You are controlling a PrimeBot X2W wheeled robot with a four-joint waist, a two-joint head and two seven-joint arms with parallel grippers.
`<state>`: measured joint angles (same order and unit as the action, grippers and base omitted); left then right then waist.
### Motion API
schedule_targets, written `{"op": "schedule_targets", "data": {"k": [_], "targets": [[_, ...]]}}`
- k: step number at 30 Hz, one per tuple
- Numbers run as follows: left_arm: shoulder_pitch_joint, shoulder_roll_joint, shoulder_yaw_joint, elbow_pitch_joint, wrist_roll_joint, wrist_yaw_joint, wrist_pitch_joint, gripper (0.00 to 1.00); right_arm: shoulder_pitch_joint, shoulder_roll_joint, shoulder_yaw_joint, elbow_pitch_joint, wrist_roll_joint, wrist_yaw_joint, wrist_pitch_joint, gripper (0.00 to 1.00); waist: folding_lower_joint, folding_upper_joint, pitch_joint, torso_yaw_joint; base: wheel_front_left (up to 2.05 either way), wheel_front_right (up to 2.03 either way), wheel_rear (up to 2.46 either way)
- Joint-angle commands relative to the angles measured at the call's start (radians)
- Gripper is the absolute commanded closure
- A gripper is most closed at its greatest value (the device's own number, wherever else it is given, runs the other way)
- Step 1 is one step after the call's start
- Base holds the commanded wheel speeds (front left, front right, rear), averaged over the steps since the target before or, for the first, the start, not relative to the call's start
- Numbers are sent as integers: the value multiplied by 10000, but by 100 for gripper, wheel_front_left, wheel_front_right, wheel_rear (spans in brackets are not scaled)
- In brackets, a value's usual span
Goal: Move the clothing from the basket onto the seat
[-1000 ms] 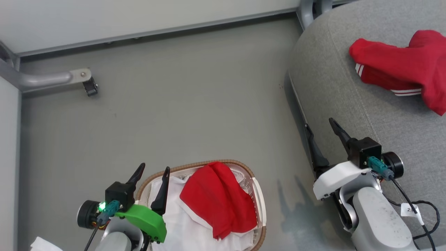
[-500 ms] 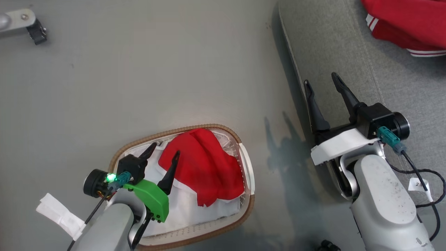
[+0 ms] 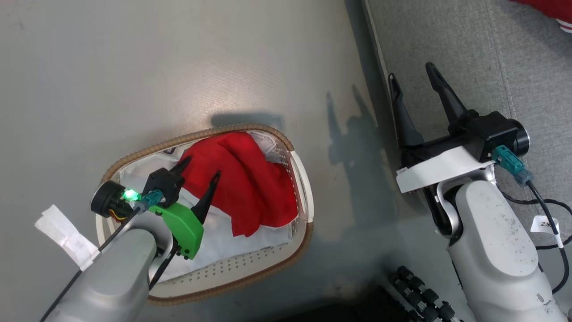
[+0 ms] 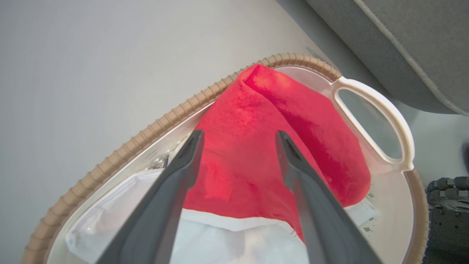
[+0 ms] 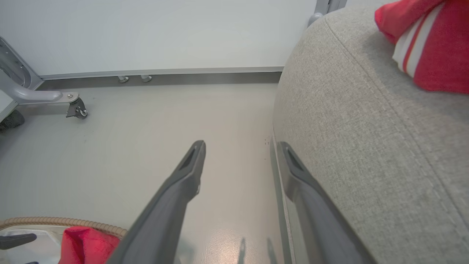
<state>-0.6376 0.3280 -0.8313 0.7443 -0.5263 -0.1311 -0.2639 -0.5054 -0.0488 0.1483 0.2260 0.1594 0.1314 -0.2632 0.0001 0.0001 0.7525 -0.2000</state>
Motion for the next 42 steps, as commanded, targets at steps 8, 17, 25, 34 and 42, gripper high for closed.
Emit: {"op": "schedule_targets", "data": {"k": [8,17,25,34,42], "targets": [[-1050,291,-455,71,30,7,-5,0,-245,-32,-31,-239,91,-14,-23,0,-1,-1,1094,-231,0,0,0],[-1621,313,-1091,45,-149,7,-5,0,-305,-32,4,-398,108,-14,-23,0,-1,-1,1659,-241,0,0,0],[-2065,393,-1866,-12,-315,7,-5,0,-338,-32,-69,-538,136,-14,-23,0,-1,-1,2080,-156,0,0,0],[-2261,280,-2044,54,-189,7,-5,0,-329,-34,-172,-571,103,-14,-23,0,-1,-1,2240,-52,0,0,0],[-2123,467,-2190,-72,-316,8,-5,100,-389,-38,-200,-477,283,-14,-23,0,-1,-1,2063,-129,0,0,0]]}}
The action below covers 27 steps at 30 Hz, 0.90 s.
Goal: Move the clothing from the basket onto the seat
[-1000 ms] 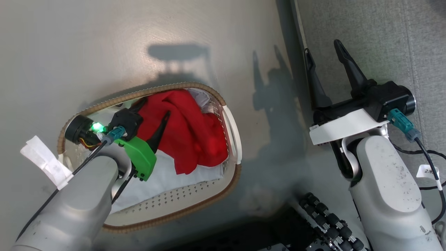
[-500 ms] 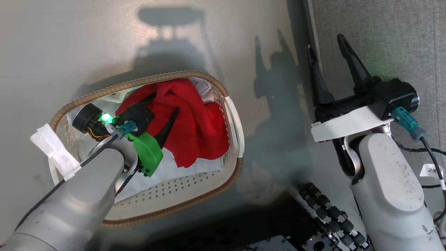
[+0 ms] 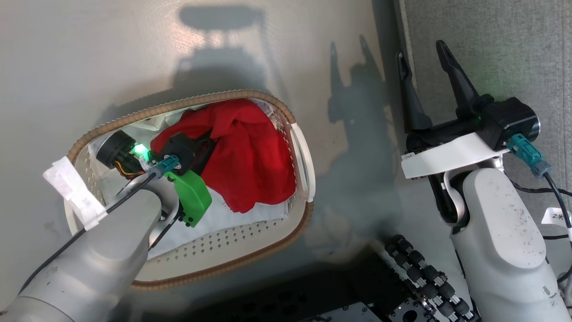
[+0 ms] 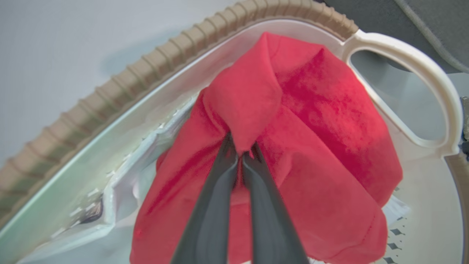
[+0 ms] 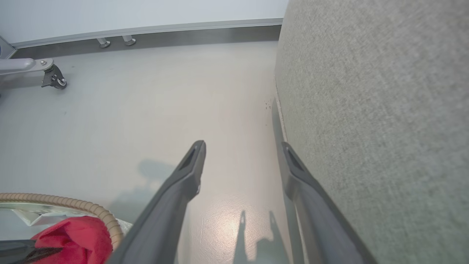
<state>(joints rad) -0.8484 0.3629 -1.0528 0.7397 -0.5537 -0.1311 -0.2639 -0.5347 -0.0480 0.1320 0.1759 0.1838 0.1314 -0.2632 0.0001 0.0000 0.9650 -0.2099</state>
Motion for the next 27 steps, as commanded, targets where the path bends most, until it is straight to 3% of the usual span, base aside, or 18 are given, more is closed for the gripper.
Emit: {"op": "schedule_targets", "data": {"k": [1,9,27], "targets": [[51,133,59,-39,-65,8,-5,100,-83,-47,-41,33,42,-14,-23,0,-1,0,-131,-34,0,0,0],[1006,-57,606,-290,-227,7,-5,100,77,-44,-52,335,-3,-14,-21,0,-1,0,-1444,132,0,0,0],[3517,-646,2194,-1391,-200,7,-6,100,1212,-47,-55,1695,-200,-14,-23,0,-1,0,-5112,1431,0,0,0]]}}
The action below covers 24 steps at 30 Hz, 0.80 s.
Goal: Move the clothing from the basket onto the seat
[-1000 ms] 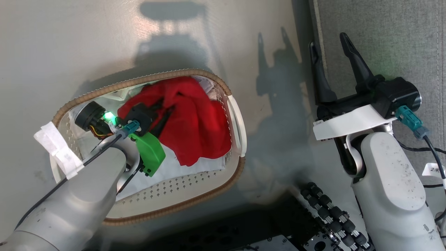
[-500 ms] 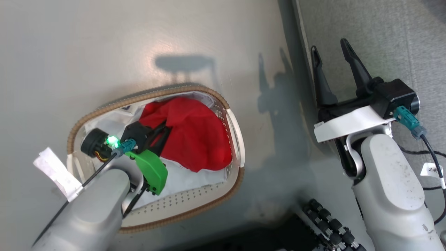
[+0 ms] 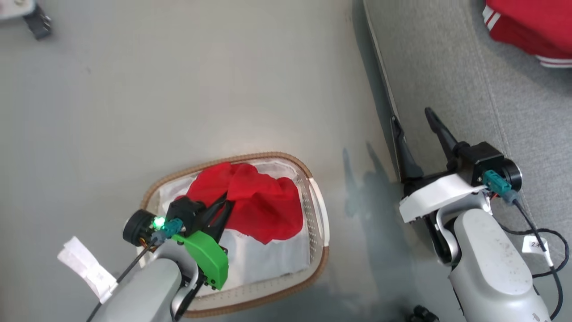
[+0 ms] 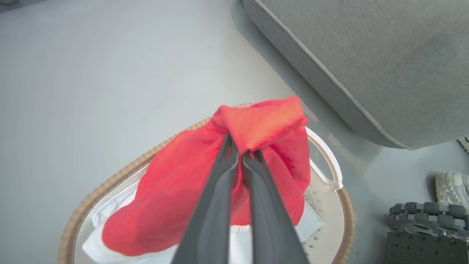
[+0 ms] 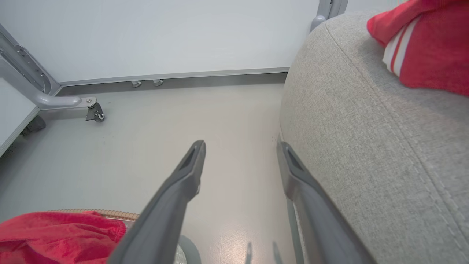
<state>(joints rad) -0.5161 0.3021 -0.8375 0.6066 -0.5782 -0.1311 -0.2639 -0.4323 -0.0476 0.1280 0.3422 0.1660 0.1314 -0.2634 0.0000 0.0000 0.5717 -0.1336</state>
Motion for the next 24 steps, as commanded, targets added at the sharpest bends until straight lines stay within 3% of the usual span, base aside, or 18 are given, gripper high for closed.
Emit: {"op": "schedule_targets", "data": {"k": [1,24], "targets": [[297,-64,206,-143,66,7,-5,100,237,-53,54,74,-97,-14,-21,0,0,0,-1325,716,0,0,0],[2041,-574,2944,-2711,1575,7,-6,100,1915,-47,297,914,175,-14,-21,0,0,0,-4725,1449,0,0,0]]}}
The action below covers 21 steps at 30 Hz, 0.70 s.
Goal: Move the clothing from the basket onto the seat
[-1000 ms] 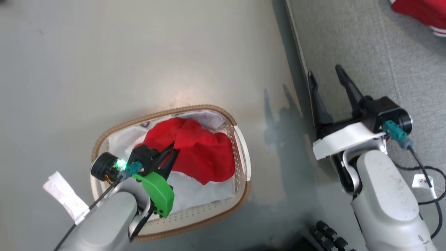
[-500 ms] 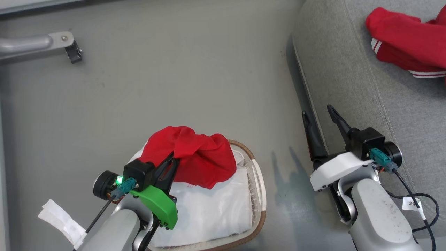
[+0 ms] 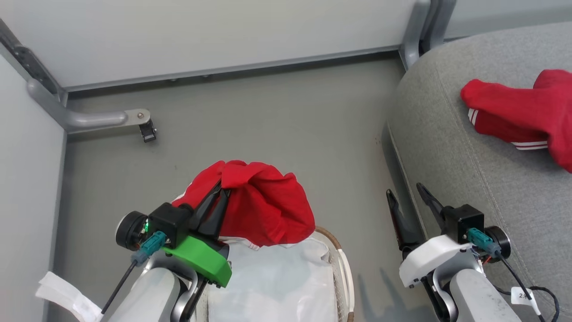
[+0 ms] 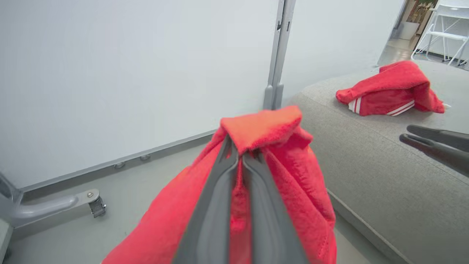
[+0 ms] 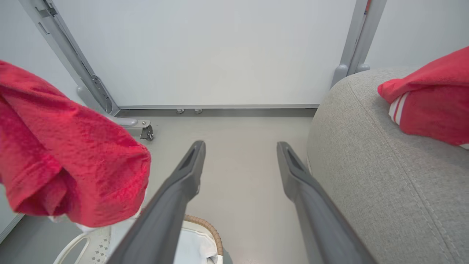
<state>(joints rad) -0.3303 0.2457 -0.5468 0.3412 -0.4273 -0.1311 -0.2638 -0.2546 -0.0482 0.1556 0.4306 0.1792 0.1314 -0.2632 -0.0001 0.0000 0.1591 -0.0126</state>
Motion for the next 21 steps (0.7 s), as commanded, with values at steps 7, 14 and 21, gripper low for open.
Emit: {"op": "schedule_targets", "data": {"k": [7,14,21], "targets": [[237,-186,409,-990,443,8,-6,100,226,-36,860,-595,-153,-14,-21,0,1,0,-959,436,0,0,0],[211,-355,191,-1580,581,7,-6,100,-869,-52,3178,-1588,-477,-14,-21,0,1,0,-982,799,0,0,0],[73,-598,-393,-1663,530,7,-6,100,-2063,-47,4943,-491,-57,-14,-22,0,1,0,-1069,1412,0,0,0]]}}
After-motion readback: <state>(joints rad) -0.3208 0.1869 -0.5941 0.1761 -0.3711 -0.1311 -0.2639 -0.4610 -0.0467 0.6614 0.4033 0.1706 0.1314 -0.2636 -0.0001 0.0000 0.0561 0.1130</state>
